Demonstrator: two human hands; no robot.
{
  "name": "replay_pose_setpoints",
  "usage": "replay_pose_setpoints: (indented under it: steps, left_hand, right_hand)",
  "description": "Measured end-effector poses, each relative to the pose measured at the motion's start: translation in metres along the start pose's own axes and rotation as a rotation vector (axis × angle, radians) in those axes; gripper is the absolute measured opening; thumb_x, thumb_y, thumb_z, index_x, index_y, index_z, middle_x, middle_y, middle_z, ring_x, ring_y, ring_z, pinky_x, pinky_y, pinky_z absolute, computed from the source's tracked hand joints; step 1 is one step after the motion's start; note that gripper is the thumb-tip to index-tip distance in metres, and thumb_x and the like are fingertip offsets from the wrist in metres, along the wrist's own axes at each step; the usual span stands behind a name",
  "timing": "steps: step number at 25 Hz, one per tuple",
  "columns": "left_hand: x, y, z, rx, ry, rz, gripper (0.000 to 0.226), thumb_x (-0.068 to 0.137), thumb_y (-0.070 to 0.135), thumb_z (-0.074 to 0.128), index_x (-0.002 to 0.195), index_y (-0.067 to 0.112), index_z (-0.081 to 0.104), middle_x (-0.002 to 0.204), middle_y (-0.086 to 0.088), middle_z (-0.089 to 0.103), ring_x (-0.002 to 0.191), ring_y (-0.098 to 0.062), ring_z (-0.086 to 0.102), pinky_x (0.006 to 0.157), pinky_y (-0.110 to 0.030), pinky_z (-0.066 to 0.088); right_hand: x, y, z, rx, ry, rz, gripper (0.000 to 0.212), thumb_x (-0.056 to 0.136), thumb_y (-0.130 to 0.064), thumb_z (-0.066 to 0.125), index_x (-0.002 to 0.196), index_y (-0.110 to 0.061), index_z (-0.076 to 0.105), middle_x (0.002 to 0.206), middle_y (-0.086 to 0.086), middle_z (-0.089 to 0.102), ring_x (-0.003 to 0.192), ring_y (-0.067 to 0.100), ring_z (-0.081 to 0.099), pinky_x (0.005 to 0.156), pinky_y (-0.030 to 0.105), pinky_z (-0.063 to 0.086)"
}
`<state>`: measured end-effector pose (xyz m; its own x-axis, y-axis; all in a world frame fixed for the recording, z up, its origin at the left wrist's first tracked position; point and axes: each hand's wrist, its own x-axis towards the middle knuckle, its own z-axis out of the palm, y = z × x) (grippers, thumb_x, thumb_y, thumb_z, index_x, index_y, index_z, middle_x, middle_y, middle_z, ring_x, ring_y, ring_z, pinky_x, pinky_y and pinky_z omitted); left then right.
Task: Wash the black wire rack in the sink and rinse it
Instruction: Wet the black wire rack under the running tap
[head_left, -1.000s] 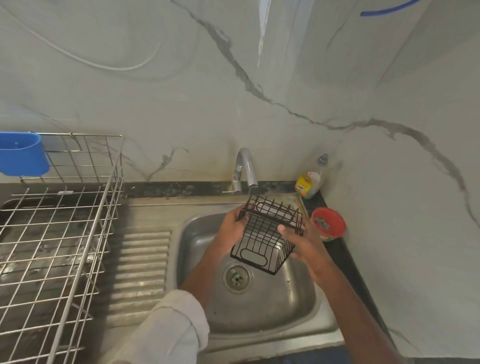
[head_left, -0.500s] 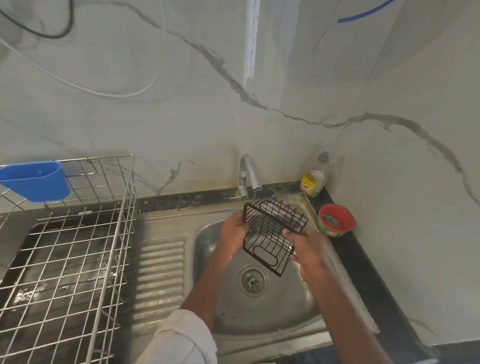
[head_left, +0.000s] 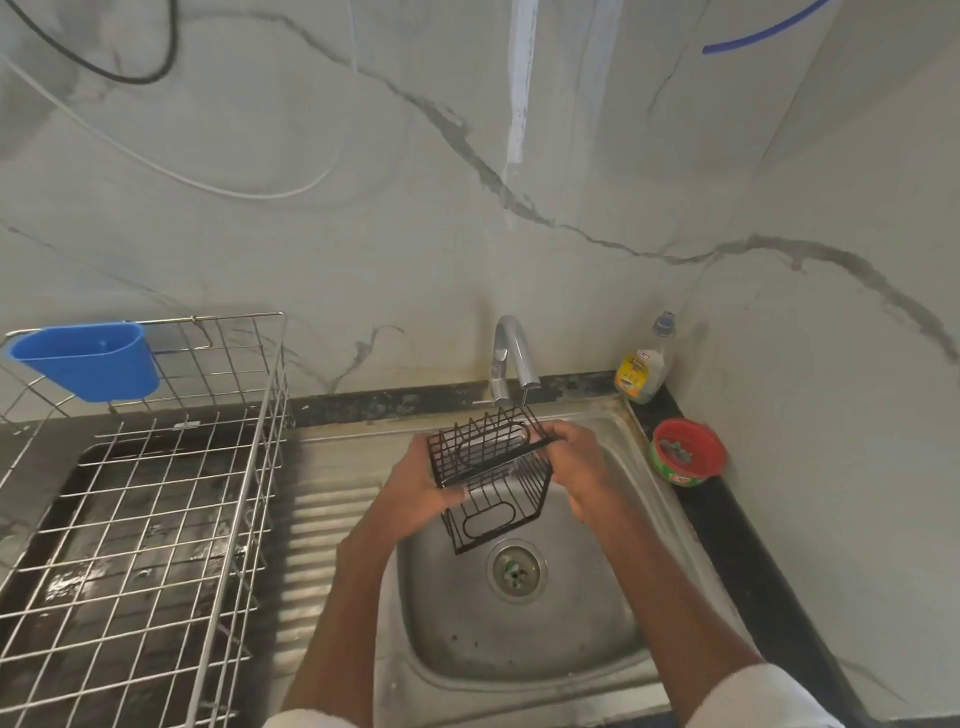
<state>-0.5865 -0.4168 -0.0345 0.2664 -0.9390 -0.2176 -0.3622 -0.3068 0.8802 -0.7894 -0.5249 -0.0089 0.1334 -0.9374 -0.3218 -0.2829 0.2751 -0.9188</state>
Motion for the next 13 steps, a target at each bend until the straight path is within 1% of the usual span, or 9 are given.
replay_pose_setpoints:
  steps: [2, 4, 6, 7, 9, 10, 12, 13]
  left_hand:
    - [-0.011, -0.003, -0.007, 0.011, 0.014, -0.002, 0.086, 0.072, 0.025, 0.097, 0.137, 0.029, 0.040, 0.123, 0.016, 0.063, 0.115, -0.009, 0.065, 0.097, -0.031, 0.052]
    - [-0.023, -0.006, -0.010, 0.025, 0.036, -0.001, 0.096, 0.068, 0.032, 0.100, 0.138, 0.029, 0.034, 0.121, 0.013, 0.064, 0.110, -0.005, 0.064, 0.092, -0.025, 0.052]
    - [-0.033, 0.000, -0.008, 0.074, 0.060, -0.012, 0.097, 0.066, 0.036, 0.101, 0.133, 0.028, 0.032, 0.116, 0.011, 0.064, 0.102, -0.001, 0.064, 0.080, -0.017, 0.049]
    - [-0.037, 0.004, -0.006, 0.105, 0.086, -0.027, 0.096, 0.064, 0.042, 0.101, 0.130, 0.027, 0.033, 0.113, 0.012, 0.063, 0.099, 0.000, 0.063, 0.075, -0.018, 0.049]
    - [-0.044, 0.013, -0.001, 0.168, 0.166, -0.055, 0.095, 0.058, 0.058, 0.098, 0.124, 0.030, 0.034, 0.108, 0.017, 0.063, 0.093, 0.001, 0.063, 0.075, -0.024, 0.053]
    - [-0.046, 0.017, 0.002, 0.197, 0.204, -0.068, 0.094, 0.057, 0.064, 0.094, 0.122, 0.032, 0.035, 0.107, 0.018, 0.063, 0.092, -0.001, 0.064, 0.076, -0.029, 0.056]
    - [-0.047, 0.021, 0.007, 0.262, 0.252, -0.085, 0.091, 0.056, 0.073, 0.087, 0.120, 0.034, 0.035, 0.104, 0.019, 0.062, 0.090, -0.009, 0.066, 0.080, -0.038, 0.059]
    - [-0.046, 0.023, 0.009, 0.283, 0.260, -0.088, 0.090, 0.057, 0.074, 0.085, 0.120, 0.034, 0.035, 0.103, 0.019, 0.063, 0.090, -0.011, 0.066, 0.080, -0.040, 0.059]
  right_hand:
    - [0.006, -0.002, 0.012, -0.020, -0.058, 0.003, 0.015, 0.101, -0.019, 0.064, 0.099, -0.023, 0.078, 0.100, 0.000, 0.077, 0.102, 0.020, 0.069, 0.095, 0.040, 0.056]
    - [0.010, -0.007, 0.023, -0.007, -0.125, 0.007, 0.018, 0.102, -0.018, 0.061, 0.100, -0.024, 0.079, 0.104, -0.001, 0.077, 0.108, 0.021, 0.067, 0.098, 0.040, 0.054]
    - [0.016, -0.013, 0.031, -0.007, -0.167, -0.005, 0.017, 0.100, -0.020, 0.064, 0.099, -0.026, 0.080, 0.113, -0.002, 0.076, 0.116, 0.022, 0.064, 0.106, 0.046, 0.049]
    - [0.020, -0.016, 0.034, -0.011, -0.183, -0.011, 0.015, 0.099, -0.021, 0.066, 0.101, -0.027, 0.080, 0.117, -0.002, 0.075, 0.120, 0.022, 0.061, 0.110, 0.047, 0.045]
    - [0.025, -0.026, 0.039, -0.011, -0.210, -0.022, 0.015, 0.099, -0.018, 0.067, 0.106, -0.023, 0.079, 0.120, -0.003, 0.072, 0.120, 0.018, 0.059, 0.112, 0.040, 0.041]
    - [0.029, -0.030, 0.040, -0.003, -0.211, -0.025, 0.016, 0.099, -0.014, 0.067, 0.107, -0.021, 0.079, 0.115, -0.004, 0.072, 0.116, 0.016, 0.059, 0.109, 0.035, 0.042]
    - [0.034, -0.035, 0.037, 0.015, -0.205, -0.038, 0.016, 0.095, -0.008, 0.070, 0.105, -0.015, 0.080, 0.103, -0.008, 0.072, 0.105, 0.011, 0.061, 0.093, 0.024, 0.048]
    - [0.036, -0.035, 0.034, 0.021, -0.201, -0.038, 0.016, 0.094, -0.006, 0.071, 0.105, -0.012, 0.081, 0.100, -0.010, 0.072, 0.103, 0.011, 0.061, 0.085, 0.022, 0.049]
